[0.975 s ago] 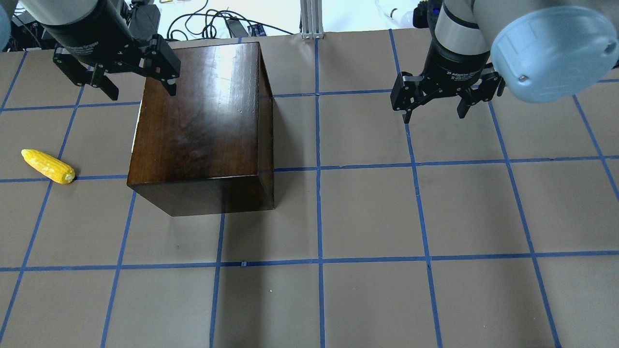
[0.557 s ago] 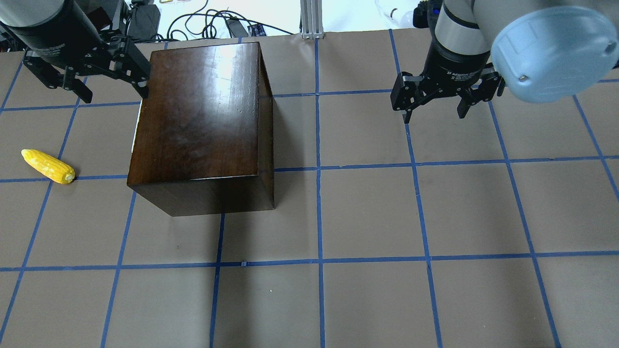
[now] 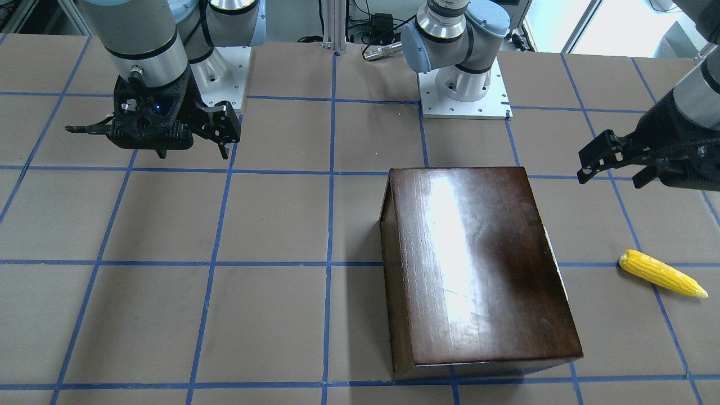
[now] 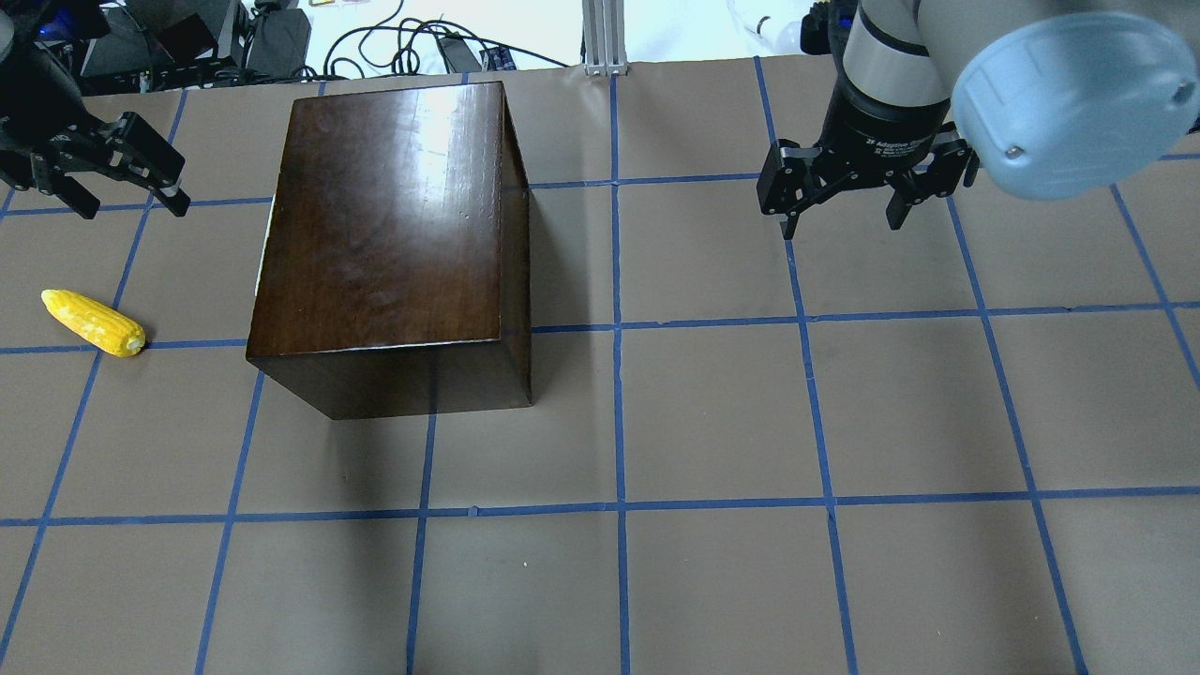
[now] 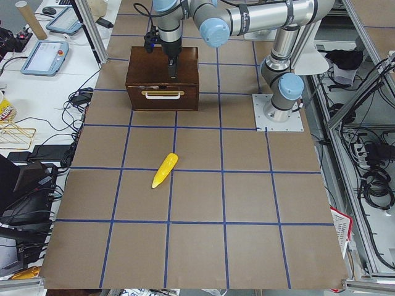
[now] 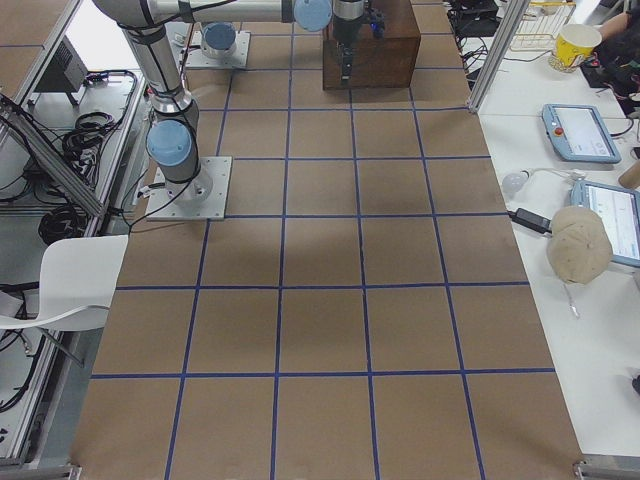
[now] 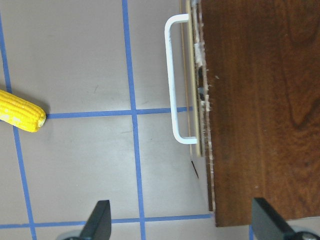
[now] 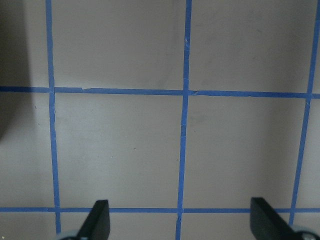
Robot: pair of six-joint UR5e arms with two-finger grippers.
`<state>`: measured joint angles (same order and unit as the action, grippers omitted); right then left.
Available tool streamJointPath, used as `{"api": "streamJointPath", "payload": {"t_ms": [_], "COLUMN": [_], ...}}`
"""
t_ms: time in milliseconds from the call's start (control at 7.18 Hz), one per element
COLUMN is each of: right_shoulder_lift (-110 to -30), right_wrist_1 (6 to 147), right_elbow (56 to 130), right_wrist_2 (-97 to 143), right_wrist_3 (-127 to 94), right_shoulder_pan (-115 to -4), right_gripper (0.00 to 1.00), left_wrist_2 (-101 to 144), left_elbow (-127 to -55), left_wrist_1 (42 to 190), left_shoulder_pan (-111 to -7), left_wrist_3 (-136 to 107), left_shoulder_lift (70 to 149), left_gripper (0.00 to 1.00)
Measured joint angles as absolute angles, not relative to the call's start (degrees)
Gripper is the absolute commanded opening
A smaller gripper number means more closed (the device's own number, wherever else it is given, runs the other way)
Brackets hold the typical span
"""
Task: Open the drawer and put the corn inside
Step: 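Move the left gripper down beside the cabinet to the white drawer handle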
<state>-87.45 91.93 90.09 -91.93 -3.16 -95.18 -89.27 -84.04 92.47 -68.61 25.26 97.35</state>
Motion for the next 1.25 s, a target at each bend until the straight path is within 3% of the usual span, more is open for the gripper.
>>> {"api": "streamJointPath", "payload": {"t_ms": [696,1253], "right_shoulder_lift": [-87.45,-87.45], "right_wrist_1": [91.94,91.93], "right_elbow": [90.09,90.09], "right_wrist_2": [-91.93,-91.93], "right_wrist_3": [-3.16,-3.16], "right_shoulder_pan": [-95.19,-95.19], "right_gripper": [1.0,1.0], "left_wrist_2": [-84.97,-81.62], "left_elbow": [-84.27,-85.62], "left_wrist_1": [88.39,85.86], "left_shoulder_pan": [-63.57,-63.54], "left_wrist_3": [38.14,37.89], "left_shoulder_lift": [106.43,109.41], "left_gripper": [1.0,1.0]}}
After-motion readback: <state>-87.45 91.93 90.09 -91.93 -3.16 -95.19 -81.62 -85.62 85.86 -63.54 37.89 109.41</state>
